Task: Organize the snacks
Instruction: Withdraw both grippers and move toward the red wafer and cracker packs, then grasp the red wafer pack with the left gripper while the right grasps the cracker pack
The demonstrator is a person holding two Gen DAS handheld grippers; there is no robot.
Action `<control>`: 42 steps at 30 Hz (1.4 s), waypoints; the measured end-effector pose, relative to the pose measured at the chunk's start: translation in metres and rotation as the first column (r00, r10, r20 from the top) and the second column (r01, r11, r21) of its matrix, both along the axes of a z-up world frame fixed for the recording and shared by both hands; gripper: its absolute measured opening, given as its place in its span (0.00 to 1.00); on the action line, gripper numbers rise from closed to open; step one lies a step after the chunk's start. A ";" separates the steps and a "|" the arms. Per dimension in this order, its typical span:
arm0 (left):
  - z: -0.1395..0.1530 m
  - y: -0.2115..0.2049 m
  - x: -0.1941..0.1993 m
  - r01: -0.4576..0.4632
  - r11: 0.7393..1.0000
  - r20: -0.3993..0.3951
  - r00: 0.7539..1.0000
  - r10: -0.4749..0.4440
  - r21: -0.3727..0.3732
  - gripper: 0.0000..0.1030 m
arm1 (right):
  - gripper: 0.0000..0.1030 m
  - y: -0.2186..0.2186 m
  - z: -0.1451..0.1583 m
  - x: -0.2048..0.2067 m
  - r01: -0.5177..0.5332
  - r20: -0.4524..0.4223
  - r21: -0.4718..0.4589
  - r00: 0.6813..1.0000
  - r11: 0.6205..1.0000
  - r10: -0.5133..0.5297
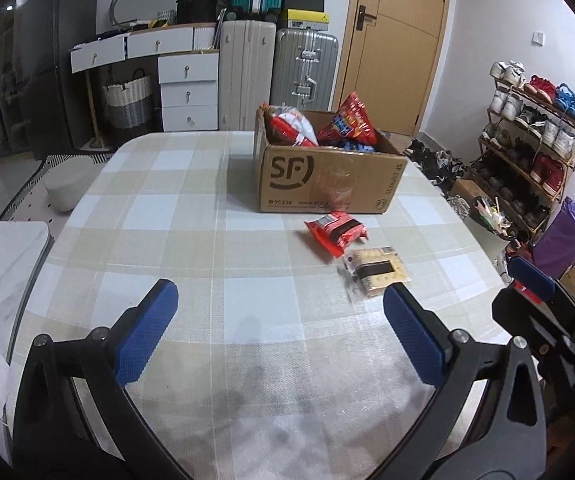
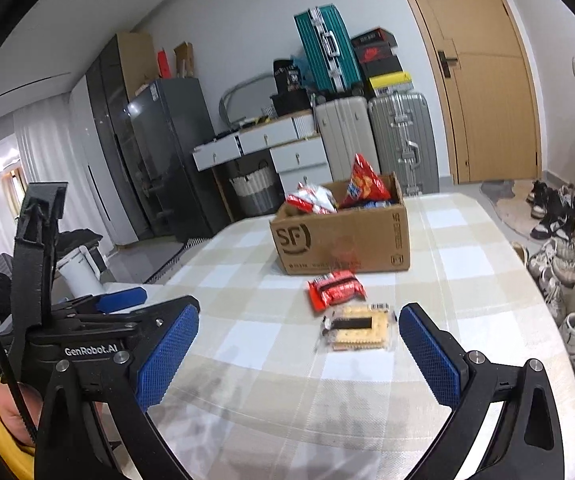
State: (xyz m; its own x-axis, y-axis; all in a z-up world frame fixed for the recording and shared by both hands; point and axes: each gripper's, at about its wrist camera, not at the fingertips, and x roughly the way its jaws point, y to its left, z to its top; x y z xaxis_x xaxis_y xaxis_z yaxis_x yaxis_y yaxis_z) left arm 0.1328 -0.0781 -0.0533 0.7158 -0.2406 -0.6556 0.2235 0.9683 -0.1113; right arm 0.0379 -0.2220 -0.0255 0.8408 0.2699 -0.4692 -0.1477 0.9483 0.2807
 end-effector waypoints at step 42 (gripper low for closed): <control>-0.083 0.007 0.080 -0.054 0.997 -0.171 0.983 0.064 0.061 1.00 | 0.57 0.005 -0.114 0.160 -0.086 -0.372 -0.131 0.928 0.988 0.031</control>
